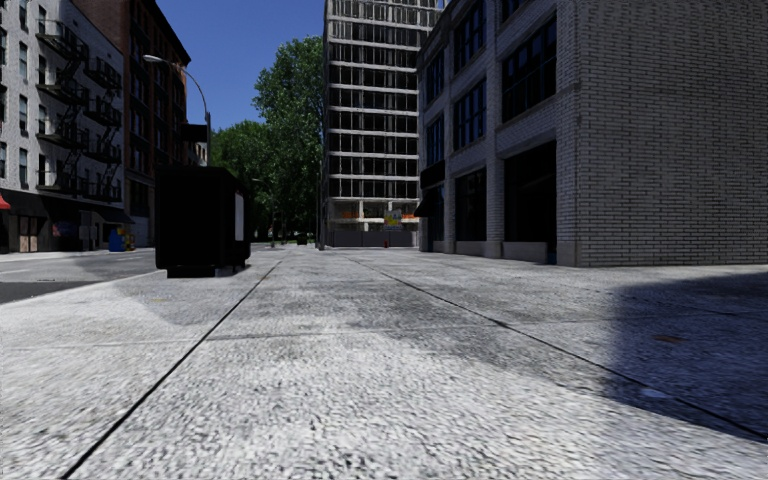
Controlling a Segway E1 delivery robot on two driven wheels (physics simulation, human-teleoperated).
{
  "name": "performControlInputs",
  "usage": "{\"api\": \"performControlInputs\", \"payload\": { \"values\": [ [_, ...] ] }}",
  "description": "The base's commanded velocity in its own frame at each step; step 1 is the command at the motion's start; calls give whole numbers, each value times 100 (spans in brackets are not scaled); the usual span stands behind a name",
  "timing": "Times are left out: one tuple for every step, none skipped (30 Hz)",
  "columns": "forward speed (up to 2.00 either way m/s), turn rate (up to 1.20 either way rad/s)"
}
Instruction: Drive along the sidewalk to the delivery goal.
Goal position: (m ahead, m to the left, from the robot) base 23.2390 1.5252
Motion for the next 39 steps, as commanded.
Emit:
{"api": "performControlInputs", "payload": {
  "values": [
    [200, 0],
    [200, 0],
    [200, 0],
    [200, 0],
    [200, 0],
    [200, 0],
    [200, 0],
    [200, 0],
    [200, 0],
    [200, 0],
    [200, 0],
    [200, 0],
    [200, 0],
    [200, 0],
    [200, 0],
    [200, 0],
    [200, 0],
    [200, 0],
    [200, 0],
    [200, 0],
    [200, 0],
    [200, 0],
    [200, 0],
    [200, 0],
    [200, 0],
    [200, 0],
    [200, 0],
    [200, 0],
    [200, 0],
    [200, 0],
    [200, 0],
    [200, 0],
    [200, 0],
    [200, 0],
    [200, 0],
    [200, 0],
    [200, 0],
    [200, 0],
    [200, 0]
  ]
}}
